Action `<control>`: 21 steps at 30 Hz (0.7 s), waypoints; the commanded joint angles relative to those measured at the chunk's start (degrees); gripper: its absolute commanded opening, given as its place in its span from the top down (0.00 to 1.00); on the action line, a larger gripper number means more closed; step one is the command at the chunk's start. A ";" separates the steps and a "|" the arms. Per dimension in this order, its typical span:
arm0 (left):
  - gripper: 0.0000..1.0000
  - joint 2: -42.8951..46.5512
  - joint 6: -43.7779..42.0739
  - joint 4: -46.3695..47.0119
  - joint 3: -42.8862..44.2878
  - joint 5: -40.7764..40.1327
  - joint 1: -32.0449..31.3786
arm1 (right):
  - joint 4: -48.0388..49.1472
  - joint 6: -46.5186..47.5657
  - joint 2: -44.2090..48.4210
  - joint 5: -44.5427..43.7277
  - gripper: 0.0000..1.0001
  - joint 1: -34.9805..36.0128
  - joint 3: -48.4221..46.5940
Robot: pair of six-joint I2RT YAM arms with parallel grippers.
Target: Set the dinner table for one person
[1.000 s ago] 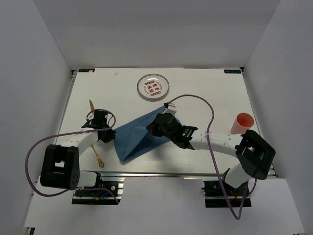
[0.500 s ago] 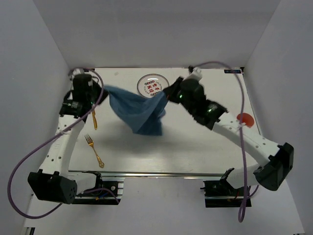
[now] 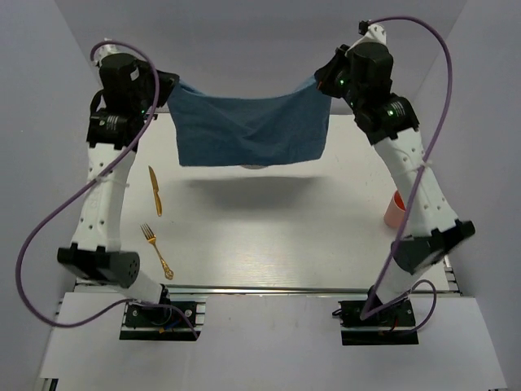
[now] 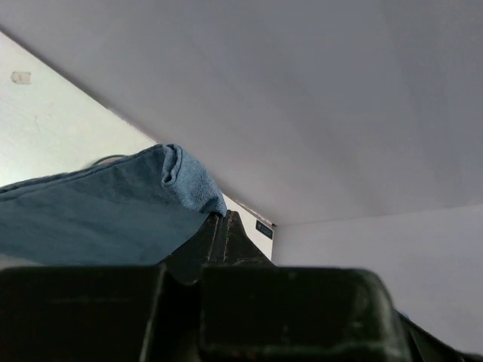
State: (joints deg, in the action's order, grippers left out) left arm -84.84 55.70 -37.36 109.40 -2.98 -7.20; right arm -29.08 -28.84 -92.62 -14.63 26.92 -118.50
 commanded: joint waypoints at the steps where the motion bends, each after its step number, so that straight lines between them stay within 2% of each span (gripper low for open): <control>1: 1.00 -3.83 -3.49 1.15 8.01 1.66 0.35 | -3.68 3.53 -6.76 6.79 1.00 -3.27 -8.92; 3: 1.00 -5.69 -4.11 2.64 8.98 2.63 0.35 | -4.23 3.53 -8.71 8.65 1.00 -6.08 -12.18; 10: 1.00 -10.69 -4.81 10.72 10.12 11.06 0.35 | 1.04 2.04 -12.40 21.65 1.00 -14.24 -12.02; 15: 1.00 -9.74 -7.80 14.41 8.46 10.72 0.35 | 2.80 2.56 -11.71 27.36 1.00 -17.68 -11.06; 17: 1.00 -7.28 -8.50 16.35 2.44 10.46 0.35 | 2.71 2.91 -10.22 29.30 1.00 -19.09 -8.18; 19: 1.00 -1.14 -8.85 20.30 -4.42 10.10 -0.18 | 2.80 3.61 -6.55 30.98 1.00 -19.44 -3.52; 20: 1.00 1.40 -9.47 22.23 -13.25 9.58 -0.18 | 3.85 3.79 -4.43 31.59 1.00 -19.45 5.12; 21: 1.00 4.30 -9.82 26.60 -18.21 9.14 -0.79 | 7.42 3.79 -1.98 32.90 1.00 -19.27 10.51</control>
State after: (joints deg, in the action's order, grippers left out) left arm -89.01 48.38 -18.87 101.45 7.46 -7.55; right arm -25.78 -26.76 -100.99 13.69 8.16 -117.25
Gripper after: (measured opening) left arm 0.024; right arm 0.021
